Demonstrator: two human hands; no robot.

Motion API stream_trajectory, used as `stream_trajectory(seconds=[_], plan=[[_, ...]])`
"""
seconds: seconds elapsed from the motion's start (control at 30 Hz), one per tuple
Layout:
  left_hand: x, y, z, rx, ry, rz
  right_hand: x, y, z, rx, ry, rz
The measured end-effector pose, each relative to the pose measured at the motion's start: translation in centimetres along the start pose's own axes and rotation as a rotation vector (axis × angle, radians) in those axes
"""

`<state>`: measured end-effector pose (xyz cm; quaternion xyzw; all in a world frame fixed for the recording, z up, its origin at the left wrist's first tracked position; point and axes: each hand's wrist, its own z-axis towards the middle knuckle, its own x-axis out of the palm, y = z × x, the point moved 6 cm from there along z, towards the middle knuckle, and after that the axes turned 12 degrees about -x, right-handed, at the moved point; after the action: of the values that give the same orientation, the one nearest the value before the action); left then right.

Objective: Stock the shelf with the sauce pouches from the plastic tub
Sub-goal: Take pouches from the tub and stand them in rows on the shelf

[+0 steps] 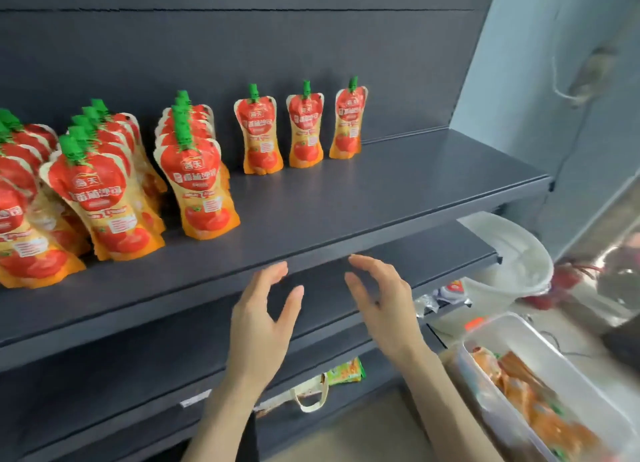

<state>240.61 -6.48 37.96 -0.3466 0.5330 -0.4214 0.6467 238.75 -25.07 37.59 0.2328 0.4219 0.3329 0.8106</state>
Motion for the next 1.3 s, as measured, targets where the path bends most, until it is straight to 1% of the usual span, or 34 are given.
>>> stream_trajectory(seconds=[0.1,0.2,0.37,0.5,0.7,0.77,0.87,1.0,1.17,1.3], plan=[[7.5,-0.5,-4.8,-0.049,0.182,-0.005,-5.8,-4.2,-6.3,0.1,-0.038,-0.038],[16.7,-1.0,-11.0,-0.139,0.361,-0.008,-12.8,-9.6,-14.0,0.269,-0.063,-0.071],[29.0,-2.4,-19.9,-0.184,0.638,0.012,-22.8,-15.9,-24.6,0.474,-0.087,-0.176],[35.8,-4.5,-22.6,-0.174,0.772,0.054,-28.5,-19.3,-29.0,0.593,-0.131,-0.187],[45.6,-5.5,-22.6,-0.166,0.902,0.175,-32.7,-27.0,-31.3,0.753,-0.183,-0.132],[49.3,-4.7,-22.2,-0.219,0.935,0.201,-33.5,-30.2,-31.1,0.795,-0.182,-0.12],[54.6,-2.8,-21.5,-0.321,0.973,0.229,-34.0,-35.4,-30.6,0.852,-0.127,-0.111],[60.7,0.5,-20.4,-0.483,0.971,0.268,-33.9,-42.5,-30.0,0.942,-0.039,-0.056],[67.4,5.5,-19.8,-0.662,0.915,0.303,-32.9,-51.1,-29.8,1.011,0.088,-0.003],[72.4,10.3,-20.3,-0.838,0.823,0.316,-31.3,-58.3,-30.6,1.056,0.194,0.057]])
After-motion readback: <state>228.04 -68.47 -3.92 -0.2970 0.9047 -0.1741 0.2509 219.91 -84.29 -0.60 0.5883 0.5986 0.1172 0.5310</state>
